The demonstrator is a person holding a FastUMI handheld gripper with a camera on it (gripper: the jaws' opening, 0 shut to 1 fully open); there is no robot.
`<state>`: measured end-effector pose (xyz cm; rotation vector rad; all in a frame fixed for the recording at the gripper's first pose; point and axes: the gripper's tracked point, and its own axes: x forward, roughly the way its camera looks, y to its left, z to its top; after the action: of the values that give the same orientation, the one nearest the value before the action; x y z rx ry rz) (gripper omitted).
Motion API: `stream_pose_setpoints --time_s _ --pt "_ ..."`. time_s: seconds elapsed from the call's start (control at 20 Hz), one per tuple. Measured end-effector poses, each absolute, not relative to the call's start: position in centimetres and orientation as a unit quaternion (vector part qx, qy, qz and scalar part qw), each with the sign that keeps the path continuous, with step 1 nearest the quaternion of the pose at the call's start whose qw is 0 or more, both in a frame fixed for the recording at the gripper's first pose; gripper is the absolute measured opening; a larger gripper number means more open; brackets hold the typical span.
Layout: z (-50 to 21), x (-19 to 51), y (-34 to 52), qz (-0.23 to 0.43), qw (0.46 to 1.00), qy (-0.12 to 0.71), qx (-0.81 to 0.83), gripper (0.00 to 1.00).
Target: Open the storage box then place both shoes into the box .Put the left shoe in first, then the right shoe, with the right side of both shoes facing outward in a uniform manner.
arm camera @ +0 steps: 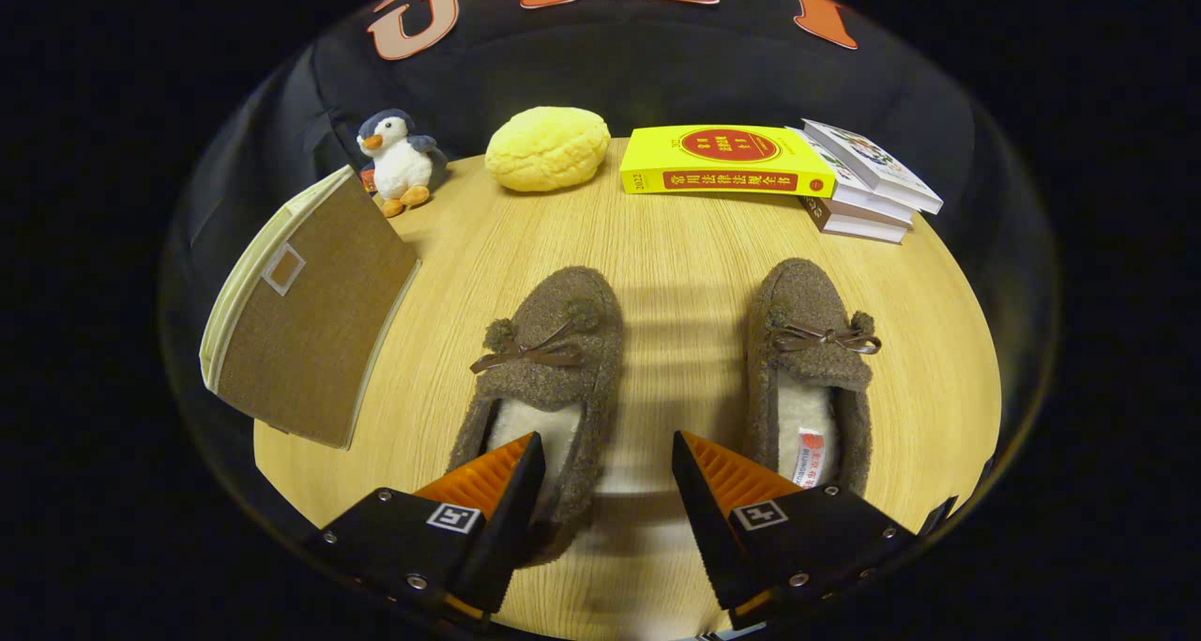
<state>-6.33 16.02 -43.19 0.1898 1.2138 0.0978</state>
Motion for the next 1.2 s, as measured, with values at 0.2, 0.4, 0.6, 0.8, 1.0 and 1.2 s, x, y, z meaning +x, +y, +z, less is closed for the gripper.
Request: stream_pose_setpoints --time_s 0.2,0.4,0.6,0.8,1.0,1.2 --pt "-44.6 -5.2 16.2 0.021 0.815 0.571 0.103 0.67" --pt "-45.7 -3.9 16.4 -0.010 0.816 0.566 0.121 0.48" --pt "-46.2 -3.4 17.3 -0.011 0.812 0.566 0.141 0.33" --pt "-45.9 -3.4 17.4 -0.016 0.806 0.570 0.158 0.12" --pt "-44.2 -3.6 17.8 -0.020 0.798 0.575 0.179 0.03" --pt "-39.6 -1.7 18.2 -0.021 0.810 0.557 0.178 0.03"
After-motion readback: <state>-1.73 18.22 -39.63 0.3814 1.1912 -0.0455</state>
